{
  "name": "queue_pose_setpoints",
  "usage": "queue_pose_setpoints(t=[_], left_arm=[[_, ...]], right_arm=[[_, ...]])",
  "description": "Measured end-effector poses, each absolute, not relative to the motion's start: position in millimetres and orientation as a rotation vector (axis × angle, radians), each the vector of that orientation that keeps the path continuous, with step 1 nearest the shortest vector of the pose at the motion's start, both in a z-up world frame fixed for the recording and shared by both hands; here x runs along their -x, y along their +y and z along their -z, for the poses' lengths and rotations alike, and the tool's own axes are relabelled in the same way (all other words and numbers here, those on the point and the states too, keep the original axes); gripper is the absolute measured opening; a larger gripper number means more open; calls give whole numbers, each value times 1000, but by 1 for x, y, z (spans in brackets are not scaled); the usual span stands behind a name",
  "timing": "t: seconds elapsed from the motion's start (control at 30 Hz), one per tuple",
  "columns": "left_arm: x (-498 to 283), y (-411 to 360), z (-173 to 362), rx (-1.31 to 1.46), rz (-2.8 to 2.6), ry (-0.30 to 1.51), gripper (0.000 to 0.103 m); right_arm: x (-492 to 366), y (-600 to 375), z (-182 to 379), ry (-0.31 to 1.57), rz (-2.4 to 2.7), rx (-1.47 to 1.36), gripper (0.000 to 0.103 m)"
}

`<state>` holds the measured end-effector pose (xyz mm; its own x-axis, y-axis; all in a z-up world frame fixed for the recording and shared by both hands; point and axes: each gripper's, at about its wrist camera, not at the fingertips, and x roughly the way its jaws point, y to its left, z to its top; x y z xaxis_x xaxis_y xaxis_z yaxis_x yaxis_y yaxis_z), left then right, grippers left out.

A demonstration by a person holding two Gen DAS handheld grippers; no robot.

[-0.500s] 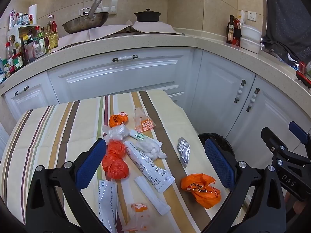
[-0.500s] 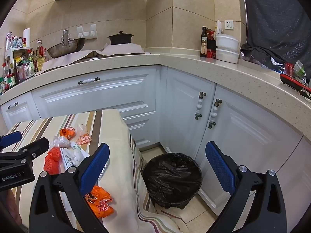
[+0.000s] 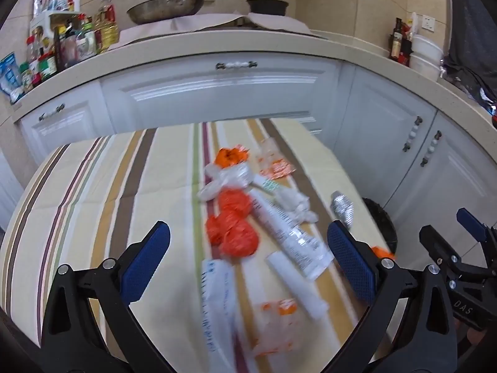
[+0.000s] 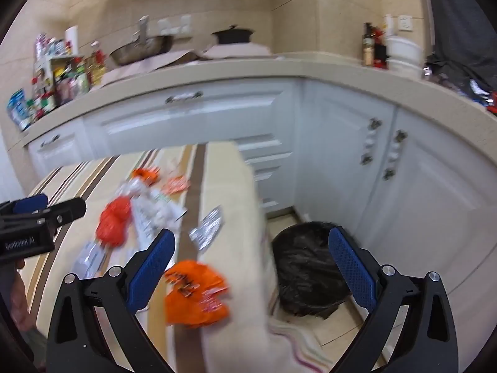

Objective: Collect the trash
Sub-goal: 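Grasp the orange plastic bag with the right tool while the left tool grasps the white milk packet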

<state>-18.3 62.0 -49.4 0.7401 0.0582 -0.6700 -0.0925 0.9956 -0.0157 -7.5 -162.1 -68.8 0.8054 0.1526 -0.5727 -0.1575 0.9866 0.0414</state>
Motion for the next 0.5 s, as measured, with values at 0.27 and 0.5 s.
queue_pose_setpoints(t=[0.27, 0.5], left_arm=[[44, 90, 80, 62, -123, 798, 99], [54, 100, 98, 79, -130, 846, 99]], right_arm=[[9, -134, 108, 678, -230, 60, 96], [10, -133, 122, 684, -233, 37, 94]])
